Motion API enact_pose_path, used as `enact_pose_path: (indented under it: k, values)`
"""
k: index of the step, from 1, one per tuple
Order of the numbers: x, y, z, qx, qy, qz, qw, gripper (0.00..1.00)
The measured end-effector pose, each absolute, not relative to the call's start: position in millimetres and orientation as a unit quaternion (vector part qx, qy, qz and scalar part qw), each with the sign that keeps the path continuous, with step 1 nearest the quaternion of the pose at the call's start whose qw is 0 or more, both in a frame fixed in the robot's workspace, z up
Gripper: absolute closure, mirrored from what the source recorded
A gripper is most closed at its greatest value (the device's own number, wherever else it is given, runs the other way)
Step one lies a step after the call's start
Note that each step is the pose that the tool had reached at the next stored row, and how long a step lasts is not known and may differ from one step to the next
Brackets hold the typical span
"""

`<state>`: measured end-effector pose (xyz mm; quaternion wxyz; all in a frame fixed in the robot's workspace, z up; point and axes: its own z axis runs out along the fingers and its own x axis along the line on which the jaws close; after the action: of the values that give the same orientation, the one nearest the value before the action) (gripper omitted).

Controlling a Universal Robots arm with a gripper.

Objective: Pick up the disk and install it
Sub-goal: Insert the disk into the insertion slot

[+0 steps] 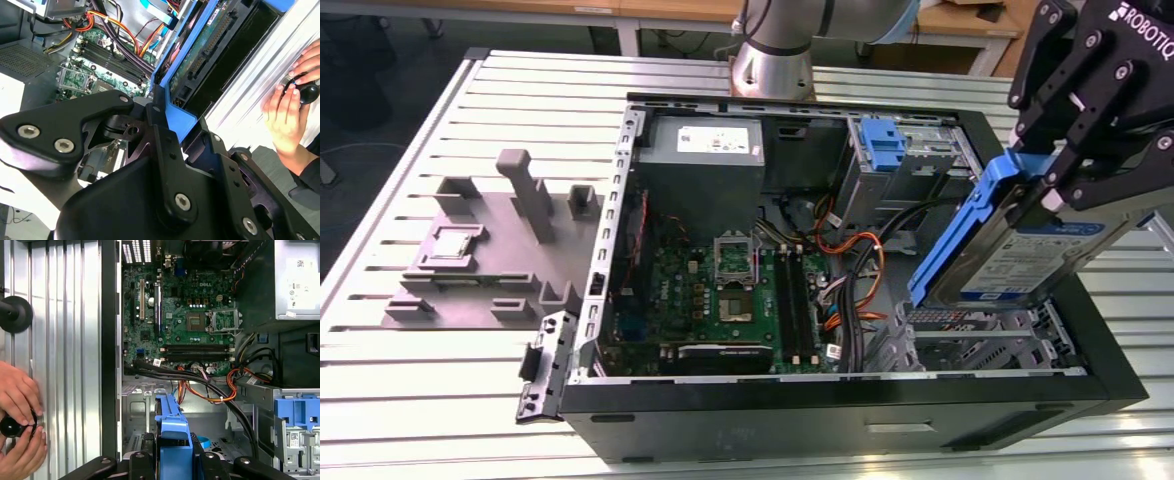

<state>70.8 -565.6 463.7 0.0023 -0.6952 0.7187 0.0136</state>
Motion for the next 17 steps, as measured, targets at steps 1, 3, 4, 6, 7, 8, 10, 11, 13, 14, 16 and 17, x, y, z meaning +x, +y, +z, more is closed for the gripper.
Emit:
enact_pose_path:
  k: [1, 3, 4, 6, 7, 8, 10, 11, 13, 14, 16, 17]
  values:
    - [71, -566, 463, -0.695, 0.719, 0.014, 0.002, 0.64]
    - [72, -566, 462, -0.695, 0.719, 0.014, 0.002, 0.64]
    - [73, -566, 461, -0.695, 0.719, 0.014, 0.002, 0.64]
    - [74, -566, 460, -0.695, 0.719, 0.014, 0.002, 0.64]
    - [74, -566, 459, -0.695, 0.719, 0.014, 0.002, 0.64]
    - [74, -566, 457, -0.695, 0.719, 0.014, 0.002, 0.64]
    - [75, -566, 455, -0.695, 0.719, 0.014, 0.002, 0.64]
    - [75, -566, 454, -0.695, 0.719, 0.014, 0.002, 0.64]
    - [75, -566, 452, -0.695, 0.719, 0.014, 0.002, 0.64]
    - [75, -566, 451, -0.694, 0.719, 0.014, 0.002, 0.64]
    - [75, -566, 450, -0.694, 0.72, 0.014, 0.002, 0.64]
    - [75, -566, 449, -0.694, 0.72, 0.014, 0.002, 0.64]
